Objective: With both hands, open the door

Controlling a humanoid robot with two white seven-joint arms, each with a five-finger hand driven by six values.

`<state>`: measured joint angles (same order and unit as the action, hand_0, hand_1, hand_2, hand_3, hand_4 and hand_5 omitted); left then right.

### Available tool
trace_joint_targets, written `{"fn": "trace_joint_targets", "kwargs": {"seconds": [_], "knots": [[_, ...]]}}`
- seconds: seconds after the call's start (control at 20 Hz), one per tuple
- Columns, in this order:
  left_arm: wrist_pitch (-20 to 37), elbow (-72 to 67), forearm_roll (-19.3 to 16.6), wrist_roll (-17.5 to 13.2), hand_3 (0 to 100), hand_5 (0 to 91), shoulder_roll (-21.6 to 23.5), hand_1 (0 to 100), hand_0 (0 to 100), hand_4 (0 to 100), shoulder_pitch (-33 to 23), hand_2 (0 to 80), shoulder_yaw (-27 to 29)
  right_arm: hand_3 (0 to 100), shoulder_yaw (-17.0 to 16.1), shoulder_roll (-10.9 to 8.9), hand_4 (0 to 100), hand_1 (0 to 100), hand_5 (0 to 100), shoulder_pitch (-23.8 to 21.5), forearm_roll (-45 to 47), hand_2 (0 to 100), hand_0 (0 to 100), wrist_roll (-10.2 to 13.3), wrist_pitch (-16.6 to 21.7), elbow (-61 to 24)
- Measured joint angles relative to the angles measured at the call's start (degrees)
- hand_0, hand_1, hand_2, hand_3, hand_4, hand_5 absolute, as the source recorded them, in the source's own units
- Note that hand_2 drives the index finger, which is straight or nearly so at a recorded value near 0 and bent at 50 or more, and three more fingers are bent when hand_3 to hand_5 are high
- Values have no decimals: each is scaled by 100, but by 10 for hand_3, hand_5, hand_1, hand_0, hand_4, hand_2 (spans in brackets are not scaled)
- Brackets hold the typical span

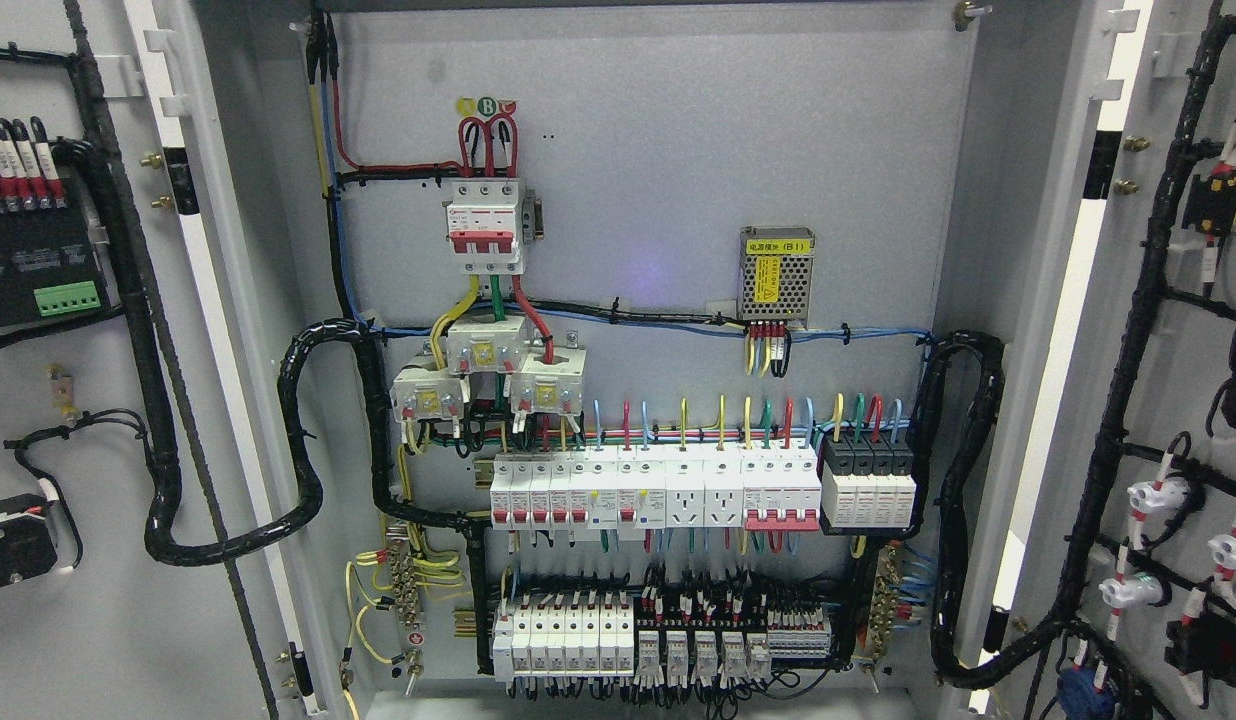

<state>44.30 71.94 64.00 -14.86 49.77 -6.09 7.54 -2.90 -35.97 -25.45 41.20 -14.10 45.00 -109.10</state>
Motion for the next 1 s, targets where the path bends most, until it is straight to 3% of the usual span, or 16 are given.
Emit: {"fn": "trace_joint_targets", "kwargs": {"seconds": [0.3, 0.8, 1.0], "knots": [[0, 123, 18, 0, 0, 0, -13, 0, 0, 32, -100, 0, -87, 0, 232, -94, 0, 0, 0, 77, -87, 0, 0, -4, 0, 2], [0, 1018, 9, 0, 0, 0, -7, 0, 0, 33, -756, 0, -181, 0, 923, -193, 0, 0, 0, 200, -581, 0, 0, -6, -2, 104], [0, 1428, -216, -7, 0, 0, -3, 0, 0, 32, -967, 0, -293, 0, 1231, -186, 0, 0, 0, 210, -794, 0, 0, -7, -4, 225]]}}
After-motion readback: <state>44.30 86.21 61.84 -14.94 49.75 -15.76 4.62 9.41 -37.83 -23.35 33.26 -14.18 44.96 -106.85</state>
